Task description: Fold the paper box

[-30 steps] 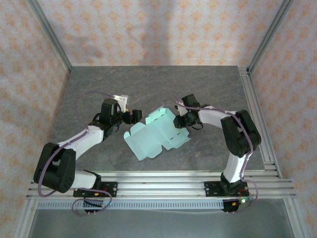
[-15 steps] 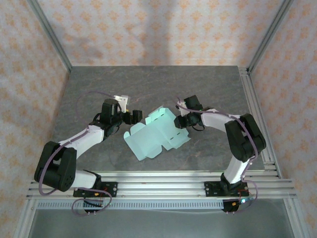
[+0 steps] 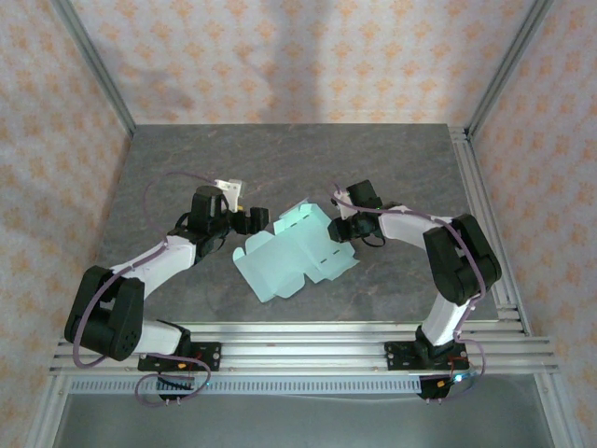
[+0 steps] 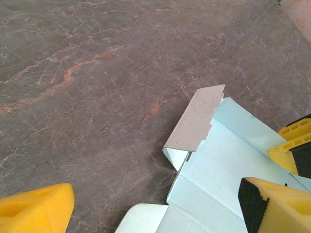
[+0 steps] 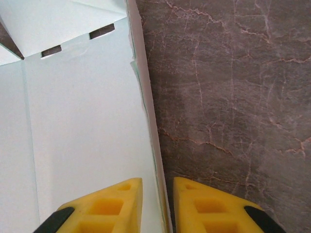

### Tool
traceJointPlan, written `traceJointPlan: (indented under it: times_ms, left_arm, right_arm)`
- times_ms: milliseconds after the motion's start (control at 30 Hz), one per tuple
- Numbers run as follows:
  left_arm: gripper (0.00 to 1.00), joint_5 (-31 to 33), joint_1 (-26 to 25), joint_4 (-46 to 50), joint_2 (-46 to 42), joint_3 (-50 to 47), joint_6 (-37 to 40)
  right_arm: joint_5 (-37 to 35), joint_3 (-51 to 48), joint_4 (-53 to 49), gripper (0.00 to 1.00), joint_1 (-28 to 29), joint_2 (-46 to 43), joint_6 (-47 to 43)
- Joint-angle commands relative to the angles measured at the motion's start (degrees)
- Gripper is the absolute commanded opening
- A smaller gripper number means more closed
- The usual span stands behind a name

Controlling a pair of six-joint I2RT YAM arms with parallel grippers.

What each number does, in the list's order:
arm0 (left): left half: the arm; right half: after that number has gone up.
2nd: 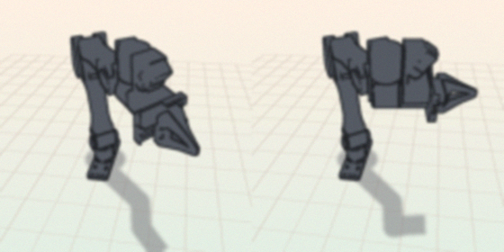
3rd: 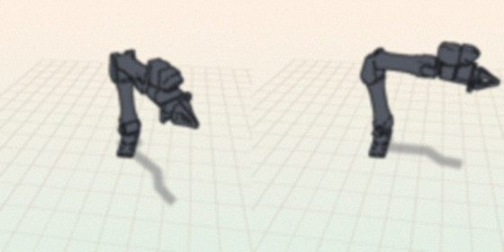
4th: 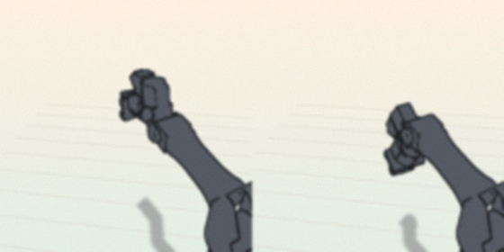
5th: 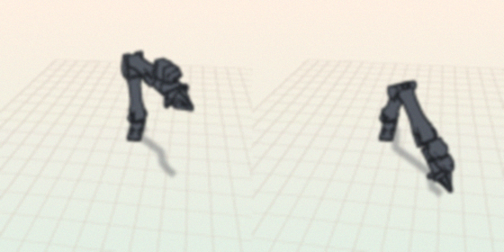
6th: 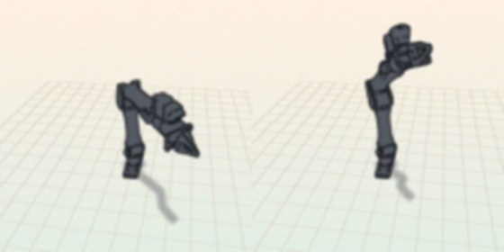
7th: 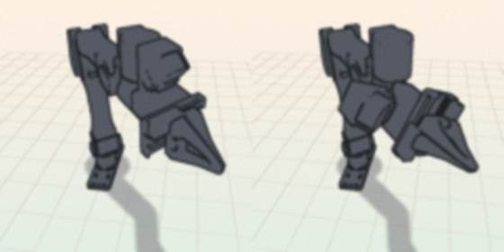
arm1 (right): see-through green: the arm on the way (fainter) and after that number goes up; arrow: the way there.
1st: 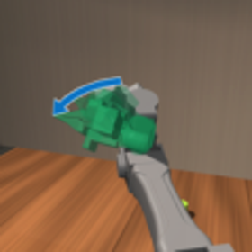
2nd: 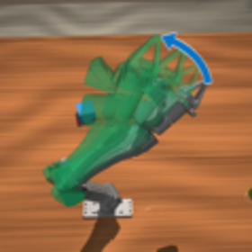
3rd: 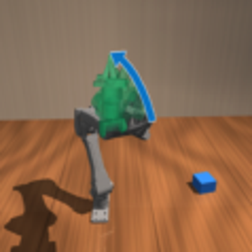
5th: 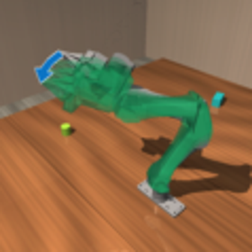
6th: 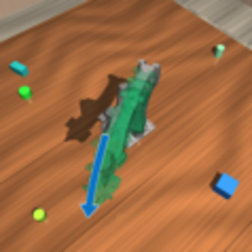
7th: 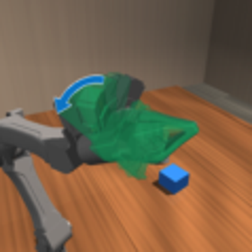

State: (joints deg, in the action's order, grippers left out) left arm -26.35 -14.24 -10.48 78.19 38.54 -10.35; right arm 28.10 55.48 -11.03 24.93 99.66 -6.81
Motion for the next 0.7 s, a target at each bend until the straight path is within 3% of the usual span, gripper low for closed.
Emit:
traceJointPlan:
  times_ms: [0, 667]
  left_arm:
    - [0.89, -0.1, -0.2, -0.7, -0.2, 1.0, 1.2]
    - [0.89, -0.1, -0.2, -0.8, -0.1, 1.0, 1.2]
  right_arm:
    - [0.0, 0.5, 1.0, 0.23, -0.2, 0.8, 0.4]
    - [-0.2, -0.2, 2.0, 0.21, -0.2, 1.4, 0.4]
